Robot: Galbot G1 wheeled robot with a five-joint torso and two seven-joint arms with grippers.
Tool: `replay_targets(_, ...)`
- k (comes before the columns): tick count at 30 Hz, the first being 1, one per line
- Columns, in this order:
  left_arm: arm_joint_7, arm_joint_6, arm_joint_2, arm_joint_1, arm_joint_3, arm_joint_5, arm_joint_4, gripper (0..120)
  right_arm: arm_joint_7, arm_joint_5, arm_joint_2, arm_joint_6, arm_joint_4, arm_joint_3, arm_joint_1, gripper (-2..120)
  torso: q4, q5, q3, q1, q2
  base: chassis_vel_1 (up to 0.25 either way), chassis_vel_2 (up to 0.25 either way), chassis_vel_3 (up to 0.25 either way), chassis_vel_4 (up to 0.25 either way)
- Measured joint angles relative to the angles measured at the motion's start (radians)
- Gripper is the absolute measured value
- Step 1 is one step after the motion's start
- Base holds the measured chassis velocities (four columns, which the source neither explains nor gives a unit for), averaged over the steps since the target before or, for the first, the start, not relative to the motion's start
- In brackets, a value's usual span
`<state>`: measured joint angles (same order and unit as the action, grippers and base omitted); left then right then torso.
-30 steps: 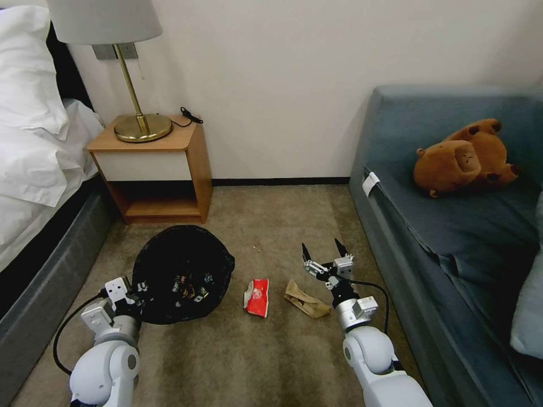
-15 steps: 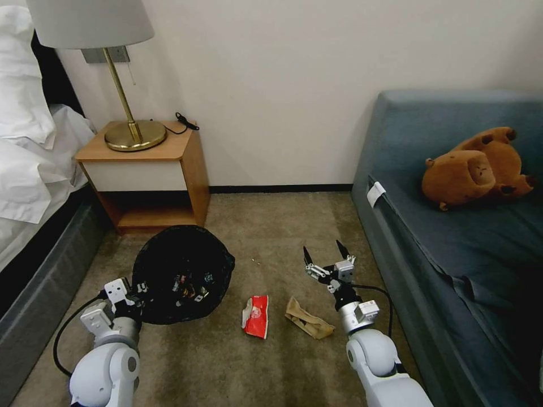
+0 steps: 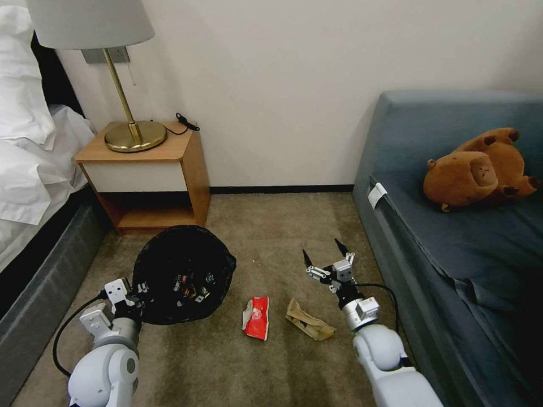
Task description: Pick up the trash bin, then pick up the garbage on the floor and place it into the trash bin.
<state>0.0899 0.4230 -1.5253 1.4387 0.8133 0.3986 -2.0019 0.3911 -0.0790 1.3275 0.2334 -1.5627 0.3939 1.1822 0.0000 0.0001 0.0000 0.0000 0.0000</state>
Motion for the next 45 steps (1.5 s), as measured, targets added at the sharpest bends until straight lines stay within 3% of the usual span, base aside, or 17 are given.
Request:
replay_targets(7,-0.008,-0.006,0.0,0.003,0.003,-0.009,-0.001,1,0.148,0.025,-0.039,-0.051,0.052,-0.015,-0.06,100,0.0,0.0,0.0,0.0,0.0,0.0,0.0,0.0,0.0)
replay_targets(10,-0.008,-0.008,0.0,0.005,0.003,-0.016,-0.001,1,0.296,0.059,-0.057,-0.075,0.095,-0.013,-0.088,100,0.0,0.0,0.0,0.0,0.0,0.0,0.0,0.0,0.0)
replay_targets(13,-0.006,-0.008,-0.001,0.006,0.003,-0.02,-0.001,1,0.371,0.118,-0.065,-0.076,0.136,-0.012,-0.111,100,0.0,0.0,0.0,0.0,0.0,0.0,0.0,0.0,0.0)
replay_targets(29,0.037,-0.001,-0.011,0.0,0.001,-0.024,0.005,1,0.406,0.291,-0.066,-0.073,0.377,-0.096,-0.195,100,0.0001,-0.0001,0.0,0.0,0.0,0.0,0.0,0.0,0.0)
replay_targets(32,0.039,-0.001,-0.012,-0.003,0.001,-0.028,0.007,1,0.464,0.37,-0.054,-0.04,0.484,-0.073,-0.224,100,0.0,0.0,0.0,0.0,0.0,0.0,0.0,0.0,0.0)
replay_targets(45,0.039,-0.002,-0.023,-0.005,-0.006,-0.044,0.008,1,0.468,0.45,-0.035,0.013,0.658,0.006,-0.275,100,0.0,0.0,0.0,0.0,0.0,0.0,0.0,0.0,0.0)
